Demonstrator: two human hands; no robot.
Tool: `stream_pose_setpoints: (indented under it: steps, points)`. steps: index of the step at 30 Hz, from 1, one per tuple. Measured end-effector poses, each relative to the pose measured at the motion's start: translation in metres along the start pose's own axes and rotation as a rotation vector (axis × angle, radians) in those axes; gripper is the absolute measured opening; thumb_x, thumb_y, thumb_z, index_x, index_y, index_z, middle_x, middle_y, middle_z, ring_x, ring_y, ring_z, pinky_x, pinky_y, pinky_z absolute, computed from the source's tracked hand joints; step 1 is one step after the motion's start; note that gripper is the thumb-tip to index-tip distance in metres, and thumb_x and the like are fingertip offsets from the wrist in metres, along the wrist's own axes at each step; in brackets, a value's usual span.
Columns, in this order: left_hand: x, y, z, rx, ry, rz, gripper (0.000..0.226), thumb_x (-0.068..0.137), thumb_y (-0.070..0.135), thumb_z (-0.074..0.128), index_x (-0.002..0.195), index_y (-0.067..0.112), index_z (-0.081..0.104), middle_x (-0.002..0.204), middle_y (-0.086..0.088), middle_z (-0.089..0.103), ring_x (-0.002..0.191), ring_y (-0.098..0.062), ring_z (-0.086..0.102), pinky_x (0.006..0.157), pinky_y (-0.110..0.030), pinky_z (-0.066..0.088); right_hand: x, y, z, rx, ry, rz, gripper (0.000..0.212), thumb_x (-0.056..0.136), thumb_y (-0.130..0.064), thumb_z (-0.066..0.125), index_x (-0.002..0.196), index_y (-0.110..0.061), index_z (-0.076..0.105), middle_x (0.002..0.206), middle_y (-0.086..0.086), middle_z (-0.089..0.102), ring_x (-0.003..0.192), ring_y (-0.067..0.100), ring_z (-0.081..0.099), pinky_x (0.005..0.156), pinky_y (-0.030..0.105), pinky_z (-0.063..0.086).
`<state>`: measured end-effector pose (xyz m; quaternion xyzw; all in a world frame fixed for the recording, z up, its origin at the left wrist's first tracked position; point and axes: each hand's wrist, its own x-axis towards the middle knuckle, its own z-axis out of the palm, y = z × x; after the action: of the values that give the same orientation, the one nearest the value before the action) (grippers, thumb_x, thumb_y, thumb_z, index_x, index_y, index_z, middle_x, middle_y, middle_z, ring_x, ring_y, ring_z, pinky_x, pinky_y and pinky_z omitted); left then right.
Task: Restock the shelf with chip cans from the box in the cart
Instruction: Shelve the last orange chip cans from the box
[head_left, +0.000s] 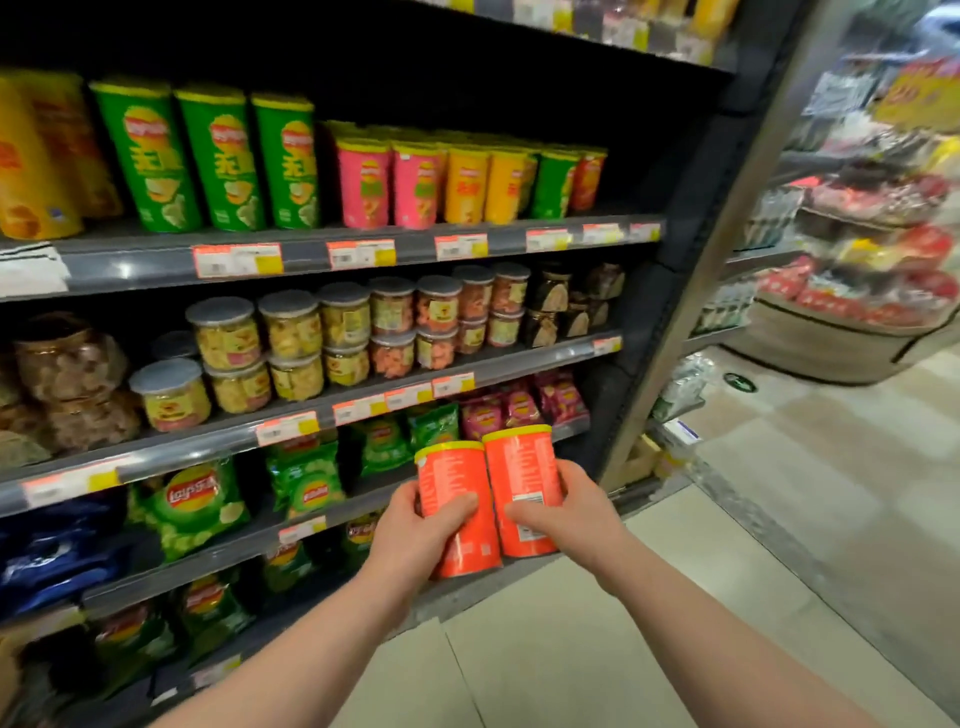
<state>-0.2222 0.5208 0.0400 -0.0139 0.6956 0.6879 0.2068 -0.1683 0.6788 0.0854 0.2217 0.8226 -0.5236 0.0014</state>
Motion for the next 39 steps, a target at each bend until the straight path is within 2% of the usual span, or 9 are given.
stream_pose_setpoints:
  steps: [9,14,16,19,22,30,34,36,39]
  points:
    - [0.037,0.019,0.077,0.035,-0.205,0.015,0.054,0.068,0.042,0.08,0.11,0.03,0.048,0.105,0.005,0.064,0.093,-0.017,0.067,0.086,-0.039,0.055,0.017,0.031,-0.068,0.1,0.159,0.097,0.057,0.073,-0.024,0.079,0.121,-0.022,0.047,0.109,-0.005,0.061,0.097,0.013,0.062,0.085,0.033,0.054]
    - [0.084,0.038,0.136,-0.029,-0.313,-0.004,0.062,0.066,0.037,0.083,0.116,0.025,0.047,0.106,0.001,0.064,0.091,-0.019,0.067,0.074,-0.037,0.057,0.053,0.033,-0.122,0.11,0.245,0.122,0.075,0.054,-0.037,0.077,0.122,-0.019,0.05,0.108,-0.004,0.064,0.092,0.01,0.064,0.068,0.023,0.051]
    - [0.107,0.051,0.156,-0.035,-0.333,0.016,0.057,0.072,0.032,0.081,0.118,0.023,0.047,0.104,0.002,0.064,0.09,-0.019,0.067,0.069,-0.033,0.056,0.076,0.029,-0.142,0.122,0.269,0.114,0.068,0.06,-0.032,0.079,0.12,-0.02,0.049,0.104,-0.005,0.064,0.089,0.009,0.064,0.063,0.021,0.049]
    - [0.143,0.074,0.174,-0.039,-0.35,0.054,0.054,0.075,0.03,0.079,0.118,0.022,0.048,0.1,0.004,0.064,0.089,-0.016,0.067,0.067,-0.028,0.054,0.114,0.02,-0.165,0.126,0.303,0.103,0.053,0.073,-0.021,0.079,0.116,-0.021,0.048,0.101,-0.007,0.062,0.089,0.008,0.062,0.068,0.023,0.05]
    - [0.178,0.096,0.186,-0.02,-0.373,0.07,0.046,0.08,0.029,0.073,0.116,0.026,0.044,0.099,0.006,0.06,0.089,-0.015,0.064,0.063,-0.026,0.052,0.148,0.009,-0.18,0.11,0.305,0.099,0.07,0.06,-0.034,0.081,0.12,-0.022,0.048,0.105,-0.005,0.063,0.092,0.012,0.064,0.076,0.029,0.055]
    - [0.244,0.122,0.199,-0.026,-0.421,0.023,0.058,0.075,0.04,0.075,0.12,0.032,0.039,0.113,0.0,0.061,0.097,-0.021,0.065,0.086,-0.042,0.055,0.212,-0.002,-0.202,0.084,0.311,0.078,0.06,0.074,-0.028,0.078,0.125,-0.023,0.047,0.107,-0.006,0.063,0.095,0.012,0.064,0.085,0.035,0.055]
    - [0.265,0.134,0.202,-0.052,-0.379,0.058,0.055,0.076,0.038,0.074,0.12,0.031,0.04,0.112,0.0,0.061,0.095,-0.02,0.065,0.076,-0.035,0.055,0.241,-0.015,-0.208,0.087,0.29,0.04,0.059,0.077,-0.026,0.076,0.126,-0.024,0.044,0.106,-0.008,0.061,0.093,0.008,0.062,0.077,0.027,0.054]
    - [0.274,0.139,0.203,-0.093,-0.356,0.059,0.055,0.076,0.034,0.074,0.121,0.03,0.042,0.11,-0.002,0.063,0.092,-0.02,0.066,0.067,-0.03,0.054,0.258,-0.018,-0.211,0.068,0.274,0.032,0.064,0.076,-0.029,0.077,0.129,-0.024,0.042,0.11,-0.007,0.061,0.096,0.011,0.062,0.084,0.033,0.055]
    - [0.289,0.146,0.206,-0.115,-0.306,0.08,0.057,0.074,0.035,0.075,0.122,0.029,0.045,0.109,-0.002,0.065,0.093,-0.021,0.067,0.076,-0.037,0.057,0.285,-0.025,-0.218,0.053,0.238,0.012,0.068,0.074,-0.031,0.078,0.131,-0.025,0.042,0.112,-0.006,0.062,0.099,0.013,0.063,0.09,0.039,0.054]
